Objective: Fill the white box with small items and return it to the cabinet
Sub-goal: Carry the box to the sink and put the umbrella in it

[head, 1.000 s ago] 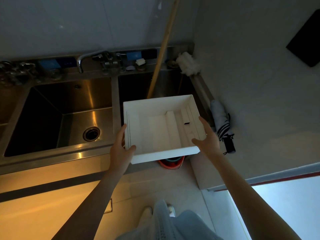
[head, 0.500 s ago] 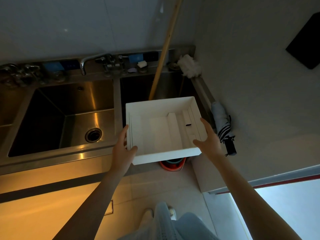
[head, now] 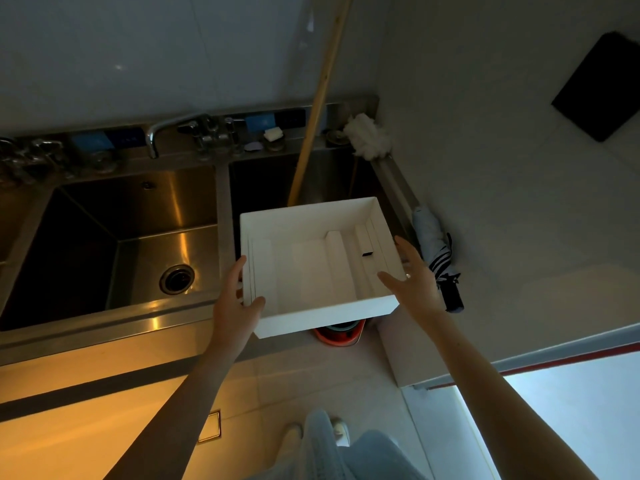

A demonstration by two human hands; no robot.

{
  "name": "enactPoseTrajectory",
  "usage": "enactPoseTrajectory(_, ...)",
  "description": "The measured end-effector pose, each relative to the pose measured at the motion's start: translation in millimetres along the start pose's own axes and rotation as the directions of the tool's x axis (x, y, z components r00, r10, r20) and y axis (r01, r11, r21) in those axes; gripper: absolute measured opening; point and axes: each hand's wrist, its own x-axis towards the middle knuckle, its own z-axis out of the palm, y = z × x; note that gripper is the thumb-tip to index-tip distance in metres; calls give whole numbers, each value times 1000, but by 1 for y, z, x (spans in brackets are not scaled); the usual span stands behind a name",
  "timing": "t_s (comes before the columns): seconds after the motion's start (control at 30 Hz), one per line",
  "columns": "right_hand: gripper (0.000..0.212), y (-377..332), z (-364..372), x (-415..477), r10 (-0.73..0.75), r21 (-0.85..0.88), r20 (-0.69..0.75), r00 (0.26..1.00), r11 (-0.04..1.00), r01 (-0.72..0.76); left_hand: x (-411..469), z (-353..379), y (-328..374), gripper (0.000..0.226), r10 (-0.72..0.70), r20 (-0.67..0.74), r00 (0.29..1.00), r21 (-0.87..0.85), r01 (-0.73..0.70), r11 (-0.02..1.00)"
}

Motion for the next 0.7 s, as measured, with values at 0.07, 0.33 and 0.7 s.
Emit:
enactPoseTrajectory(0.07, 68, 1, -8, -1, -8, 29, -55, 998, 1000, 9, 0, 1, -1, 83, 3, -11, 1000, -4, -3, 1000)
enactPoseTrajectory(0.33, 58, 41, -49, -5, 26, 66, -238, 971, 998, -11, -1, 4, -4, 85, 11, -42, 999, -2, -11, 1000)
enactPoseTrajectory(0.7, 73, 118, -50, 16, 112, -198, -206, 972, 968, -154, -1, 5, -6, 88, -6, -49, 999, -5, 6, 1000)
